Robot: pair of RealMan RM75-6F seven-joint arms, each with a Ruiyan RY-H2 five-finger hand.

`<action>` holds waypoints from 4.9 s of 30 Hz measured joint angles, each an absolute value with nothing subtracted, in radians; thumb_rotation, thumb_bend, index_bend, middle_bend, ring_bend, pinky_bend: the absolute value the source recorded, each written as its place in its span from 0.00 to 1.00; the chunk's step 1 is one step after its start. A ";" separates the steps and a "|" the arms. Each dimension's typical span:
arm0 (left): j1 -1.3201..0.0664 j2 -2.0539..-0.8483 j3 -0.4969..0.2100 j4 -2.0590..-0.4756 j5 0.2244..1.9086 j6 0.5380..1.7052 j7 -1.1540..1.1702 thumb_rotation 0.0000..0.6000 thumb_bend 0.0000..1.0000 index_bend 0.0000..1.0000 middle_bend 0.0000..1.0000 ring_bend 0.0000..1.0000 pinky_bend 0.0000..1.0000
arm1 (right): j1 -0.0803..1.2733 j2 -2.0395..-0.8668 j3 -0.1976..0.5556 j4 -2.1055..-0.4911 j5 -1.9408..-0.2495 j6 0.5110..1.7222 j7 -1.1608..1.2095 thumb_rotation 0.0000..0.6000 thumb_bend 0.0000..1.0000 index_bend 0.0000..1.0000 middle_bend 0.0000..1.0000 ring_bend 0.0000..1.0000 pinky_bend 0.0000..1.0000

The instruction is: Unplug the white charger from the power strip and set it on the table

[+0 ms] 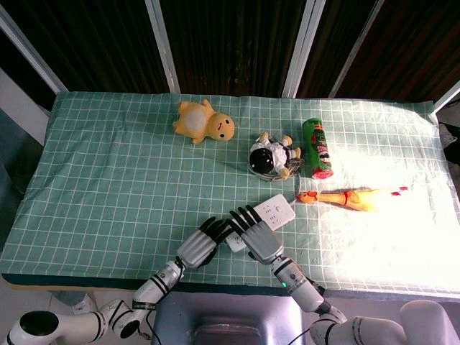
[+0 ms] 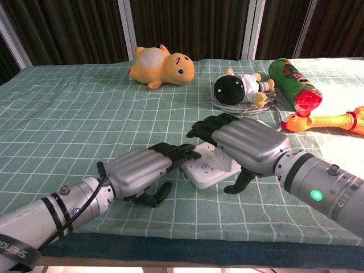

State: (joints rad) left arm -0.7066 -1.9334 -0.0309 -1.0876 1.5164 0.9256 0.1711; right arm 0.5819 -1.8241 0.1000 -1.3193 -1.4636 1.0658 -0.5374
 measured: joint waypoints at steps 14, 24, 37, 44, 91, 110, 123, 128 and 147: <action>-0.712 -1.924 -0.023 -1.095 1.513 0.929 0.176 1.00 0.69 0.00 0.00 0.00 0.02 | 0.584 -1.792 0.099 -1.332 -1.454 1.086 -0.572 1.00 0.30 0.31 0.21 0.09 0.24; -0.714 -1.922 -0.020 -1.093 1.510 0.931 0.179 1.00 0.69 0.00 0.00 0.00 0.02 | 0.587 -1.803 0.093 -1.324 -1.453 1.102 -0.606 1.00 0.37 0.53 0.34 0.31 0.45; -0.714 -1.921 -0.012 -1.084 1.512 0.935 0.178 1.00 0.69 0.00 0.00 0.00 0.02 | 0.581 -1.799 0.090 -1.329 -1.439 1.114 -0.628 1.00 0.40 0.60 0.38 0.40 0.53; -0.713 -1.921 -0.007 -1.082 1.515 0.938 0.183 1.00 0.69 0.00 0.00 0.00 0.02 | 0.580 -1.776 0.095 -1.352 -1.428 1.115 -0.633 1.00 0.40 0.58 0.38 0.40 0.53; -0.719 -1.930 0.002 -1.070 1.540 0.958 0.213 1.00 0.69 0.00 0.00 0.00 0.02 | 0.525 -1.651 0.055 -1.476 -1.520 1.235 -0.498 1.00 0.45 0.85 0.58 0.69 0.69; -0.723 -1.895 -0.011 -1.101 1.553 0.992 0.192 1.00 0.69 0.00 0.00 0.00 0.02 | 0.439 -1.424 -0.056 -1.475 -1.474 1.169 -0.775 1.00 0.45 0.73 0.58 0.65 0.69; -0.741 -1.905 -0.014 -1.058 1.581 1.030 0.120 1.00 0.69 0.00 0.00 0.00 0.02 | 0.443 -1.378 -0.057 -1.527 -1.326 1.058 -0.946 1.00 0.38 0.00 0.10 0.16 0.37; -0.724 -1.872 -0.005 -1.109 1.591 1.060 0.135 1.00 0.68 0.00 0.00 0.00 0.02 | 0.432 -1.328 -0.060 -1.589 -1.351 1.095 -0.908 1.00 0.34 0.00 0.03 0.10 0.32; -0.598 -1.481 0.133 -1.494 1.719 1.275 0.022 1.00 0.62 0.00 0.00 0.00 0.02 | 0.133 -1.098 -0.093 -1.714 -1.484 1.563 -0.410 1.00 0.27 0.00 0.00 0.00 0.10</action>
